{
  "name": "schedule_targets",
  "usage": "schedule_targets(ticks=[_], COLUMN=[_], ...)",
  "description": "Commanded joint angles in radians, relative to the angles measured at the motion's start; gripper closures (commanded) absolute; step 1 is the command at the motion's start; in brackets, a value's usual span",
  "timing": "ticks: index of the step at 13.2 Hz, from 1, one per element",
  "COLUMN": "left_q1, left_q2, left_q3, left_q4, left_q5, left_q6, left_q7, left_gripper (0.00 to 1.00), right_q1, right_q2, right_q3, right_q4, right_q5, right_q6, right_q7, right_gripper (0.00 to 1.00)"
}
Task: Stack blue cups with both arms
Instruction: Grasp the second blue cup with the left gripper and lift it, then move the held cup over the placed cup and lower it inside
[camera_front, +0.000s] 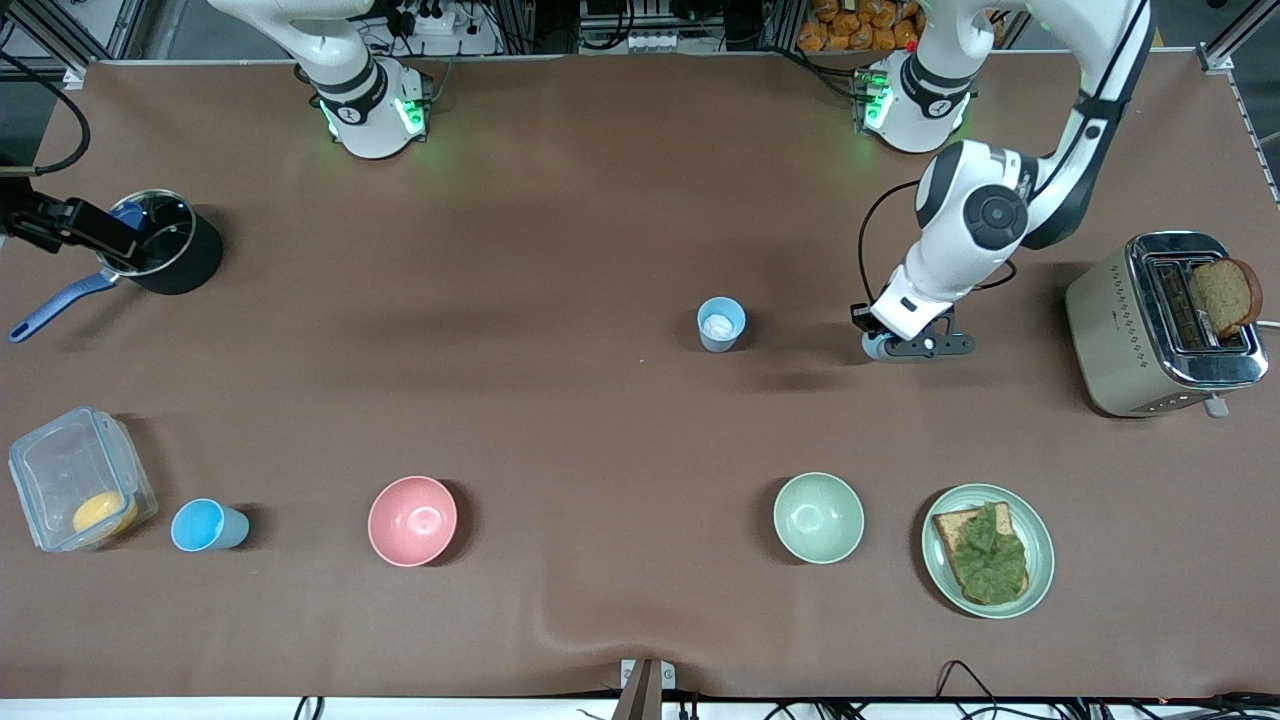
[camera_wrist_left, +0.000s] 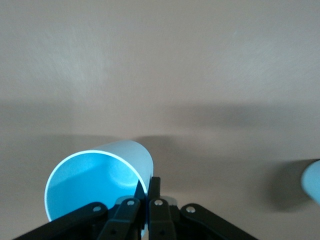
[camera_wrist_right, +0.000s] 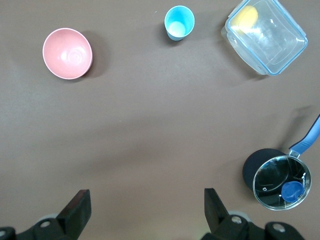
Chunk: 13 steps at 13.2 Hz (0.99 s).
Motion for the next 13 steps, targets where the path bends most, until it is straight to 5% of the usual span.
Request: schedule_targets(ticks=[1,9,13], left_q1=[-0.055,-0.401,-0.485], left_q2=[-0.065,0.091,0.194], left_q3=[-0.01,-0.007,0.0], left_q4=[0.11,0.33,0.388], left_q5=[0.005,-0.009,-0.002], left_q6=[-0.12,-0.126,-0.126], left_q7=[-0.002,-0.221,-0.334], left_gripper=[1.0,1.0,1.0], right_q1=[-0.019,-0.018,-0.021], right_q2=[-0.021,-0.021,-0.021], right_q3=[0.013,0.013,0.012], right_q4=[-0.022,-0.022,-0.022], right_q5=[0.017,0.017,0.018], right_q6=[0.005,0.002,-0.001], right_q7=[0.004,0.001,-0.005], right_gripper=[0.0,0.0,0.0])
